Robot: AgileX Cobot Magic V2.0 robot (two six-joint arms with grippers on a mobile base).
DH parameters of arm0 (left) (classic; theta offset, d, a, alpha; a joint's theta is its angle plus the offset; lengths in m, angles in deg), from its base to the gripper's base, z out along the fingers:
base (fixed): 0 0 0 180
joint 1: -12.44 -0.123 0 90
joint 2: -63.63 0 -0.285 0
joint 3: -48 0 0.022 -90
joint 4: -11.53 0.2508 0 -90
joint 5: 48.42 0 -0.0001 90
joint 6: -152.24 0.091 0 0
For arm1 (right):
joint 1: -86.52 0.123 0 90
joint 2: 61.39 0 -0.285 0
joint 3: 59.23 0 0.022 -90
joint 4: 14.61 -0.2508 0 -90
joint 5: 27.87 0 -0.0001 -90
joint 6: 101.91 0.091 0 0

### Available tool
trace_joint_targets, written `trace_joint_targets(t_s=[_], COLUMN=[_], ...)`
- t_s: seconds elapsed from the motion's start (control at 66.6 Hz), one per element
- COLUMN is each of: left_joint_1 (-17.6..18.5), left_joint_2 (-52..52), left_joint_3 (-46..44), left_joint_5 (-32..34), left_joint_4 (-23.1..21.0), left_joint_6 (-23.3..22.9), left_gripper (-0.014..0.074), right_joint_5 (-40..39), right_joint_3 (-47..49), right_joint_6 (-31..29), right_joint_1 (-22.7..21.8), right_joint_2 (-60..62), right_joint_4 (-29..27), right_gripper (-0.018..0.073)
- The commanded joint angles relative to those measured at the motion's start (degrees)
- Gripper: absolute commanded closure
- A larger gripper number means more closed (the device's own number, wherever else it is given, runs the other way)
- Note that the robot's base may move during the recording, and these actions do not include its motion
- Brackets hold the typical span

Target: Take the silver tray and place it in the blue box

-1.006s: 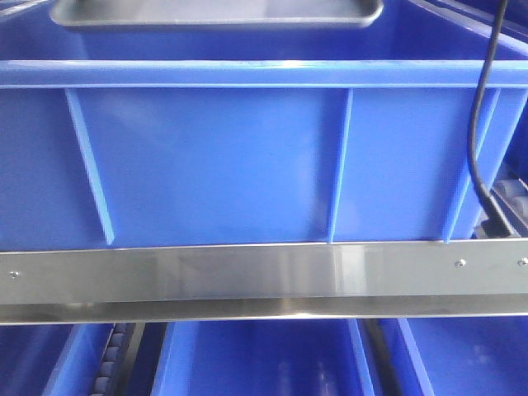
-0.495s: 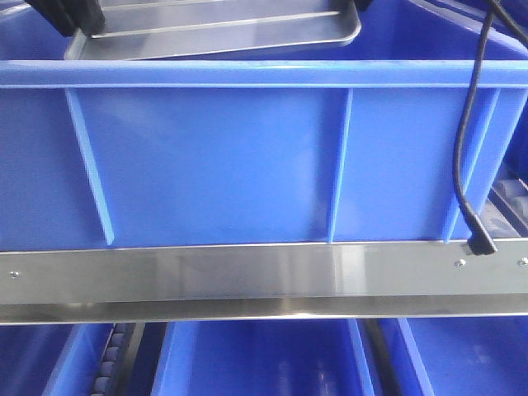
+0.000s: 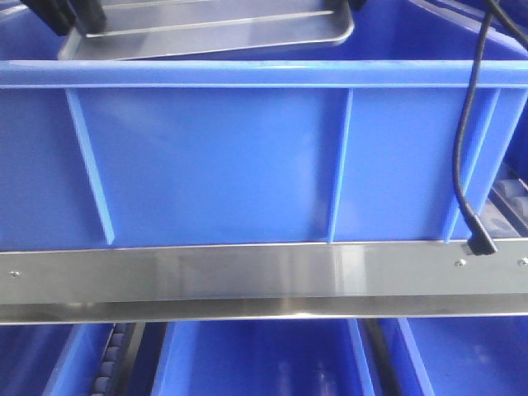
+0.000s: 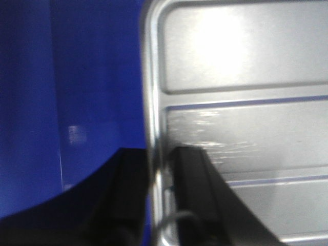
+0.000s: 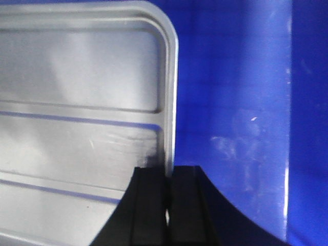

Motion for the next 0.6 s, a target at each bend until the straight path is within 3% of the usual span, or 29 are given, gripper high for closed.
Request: trace_joint_targets(t_s=[0.0,0.06,0.24,0.435,0.585], left_joint_1=[1.5,1.2,1.2,-0.7,-2.7], left_joint_2=[-2.2,-2.2,-2.2,-2.2,-2.2], left_joint_3=[-2.5,-2.5,-2.5,-2.5,-2.5], left_joint_5=[6.0,5.8,5.4,5.4,5.3], left_joint_4=[-4.3,-4.3,-3.0,-2.7,-4.7], left_joint_6=[-0.1,-0.2,-0.2,-0.2,-0.2], left_gripper=[0.032,0.028,0.0279,0.0279,0.0281], right_joint_5=[-7.6,-6.7,-5.8,-5.1,-5.2], right_joint_3=[2.5,2.5,2.5,2.5,2.5], right_joint_6=[-0.7,-0.6,-0.5,-0.5,-0.5], right_joint_1=[1.0,0.6,-1.8,-2.3,-2.3], right_joint_2=[2.0,2.0,2.0,2.0,2.0], right_joint_4=[-2.8,-2.1,-2.0,-1.6,-1.3], right_gripper=[0.0351,0.0275,0.0038,0.0029,0.0044])
